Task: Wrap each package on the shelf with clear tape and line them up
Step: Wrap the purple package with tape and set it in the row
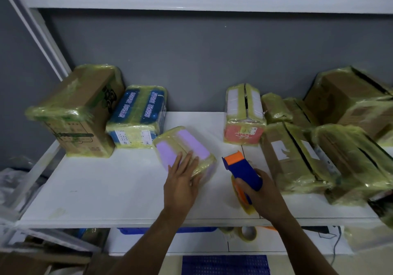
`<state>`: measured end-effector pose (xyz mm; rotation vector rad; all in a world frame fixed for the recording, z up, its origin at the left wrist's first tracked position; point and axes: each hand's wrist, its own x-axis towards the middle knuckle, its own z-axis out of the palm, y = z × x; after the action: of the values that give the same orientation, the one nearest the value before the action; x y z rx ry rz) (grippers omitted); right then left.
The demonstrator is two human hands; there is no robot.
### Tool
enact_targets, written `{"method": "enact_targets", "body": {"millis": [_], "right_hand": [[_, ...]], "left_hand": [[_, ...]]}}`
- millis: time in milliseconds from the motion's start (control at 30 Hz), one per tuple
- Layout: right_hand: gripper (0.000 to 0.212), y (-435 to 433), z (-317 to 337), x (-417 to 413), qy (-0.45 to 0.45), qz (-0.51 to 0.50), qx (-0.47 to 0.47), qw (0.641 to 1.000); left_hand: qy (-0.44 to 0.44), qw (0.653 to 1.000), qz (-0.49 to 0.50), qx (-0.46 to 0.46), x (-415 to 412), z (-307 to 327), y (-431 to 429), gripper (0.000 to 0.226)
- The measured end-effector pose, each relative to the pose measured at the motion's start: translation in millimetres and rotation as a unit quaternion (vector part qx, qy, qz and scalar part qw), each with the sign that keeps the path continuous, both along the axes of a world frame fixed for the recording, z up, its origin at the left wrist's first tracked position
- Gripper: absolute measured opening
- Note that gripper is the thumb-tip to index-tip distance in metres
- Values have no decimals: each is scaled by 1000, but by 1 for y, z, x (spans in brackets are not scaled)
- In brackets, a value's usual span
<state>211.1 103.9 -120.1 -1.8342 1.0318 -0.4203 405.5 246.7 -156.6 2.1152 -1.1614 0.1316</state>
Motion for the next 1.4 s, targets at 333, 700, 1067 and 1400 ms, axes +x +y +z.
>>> {"method": "enact_targets", "body": {"millis": [333, 700, 1067, 1400], "right_hand": [[47, -13, -2, -22, 56, 22, 91, 994], [60, -2, 10, -28, 0, 11, 47, 999], [45, 9, 47, -30, -30, 79, -72, 994], [55, 16, 50, -33, -78, 101, -79, 989]], "left_hand": [[9, 997, -79, 7, 14, 3, 5, 55], [72, 982, -175, 16, 34, 13, -13, 48], [326, 941, -61, -71, 6, 74, -10, 16], [520, 839, -141, -84, -20, 94, 3, 15]]}}
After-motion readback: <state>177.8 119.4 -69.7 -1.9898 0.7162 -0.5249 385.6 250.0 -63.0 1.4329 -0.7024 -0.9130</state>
